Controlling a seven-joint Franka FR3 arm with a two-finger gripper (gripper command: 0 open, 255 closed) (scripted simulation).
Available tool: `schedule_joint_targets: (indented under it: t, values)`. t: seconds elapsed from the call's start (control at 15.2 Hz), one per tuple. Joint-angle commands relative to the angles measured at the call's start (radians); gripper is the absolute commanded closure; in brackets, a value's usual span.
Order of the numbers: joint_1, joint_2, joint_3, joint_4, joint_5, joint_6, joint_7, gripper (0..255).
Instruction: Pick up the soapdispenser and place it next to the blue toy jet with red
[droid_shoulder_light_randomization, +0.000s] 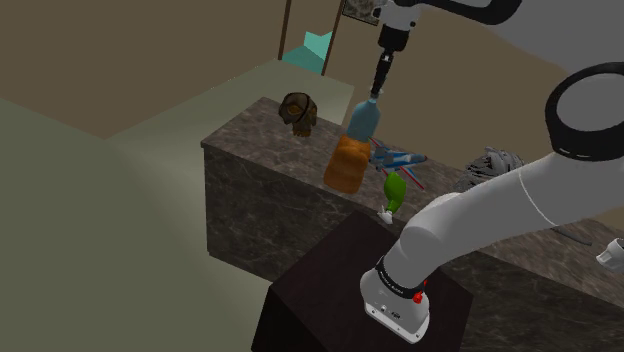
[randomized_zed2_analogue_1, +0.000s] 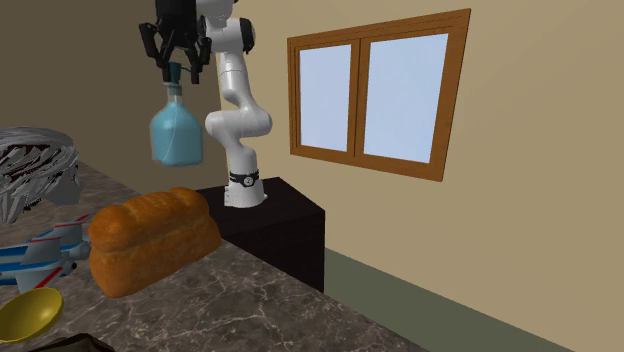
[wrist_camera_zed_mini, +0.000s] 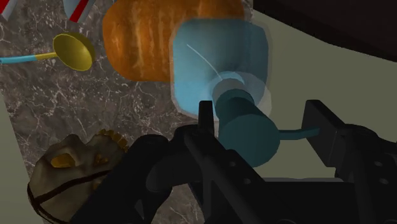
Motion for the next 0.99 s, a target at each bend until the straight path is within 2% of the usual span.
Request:
schedule_joint_targets:
  t: [0.0, 0.46, 0.92]
  values:
    - [-0.013, -0.047, -0.013, -0.020, -0.017, -0.023, -0.026, 255]
    - [-0.065, -0.207, -0.072, -0.077, -0.088, -0.104, -0.134, 255]
    - [-0.116, -0.328, -0.142, -0.078, -0.171, -0.194, -0.264, 255]
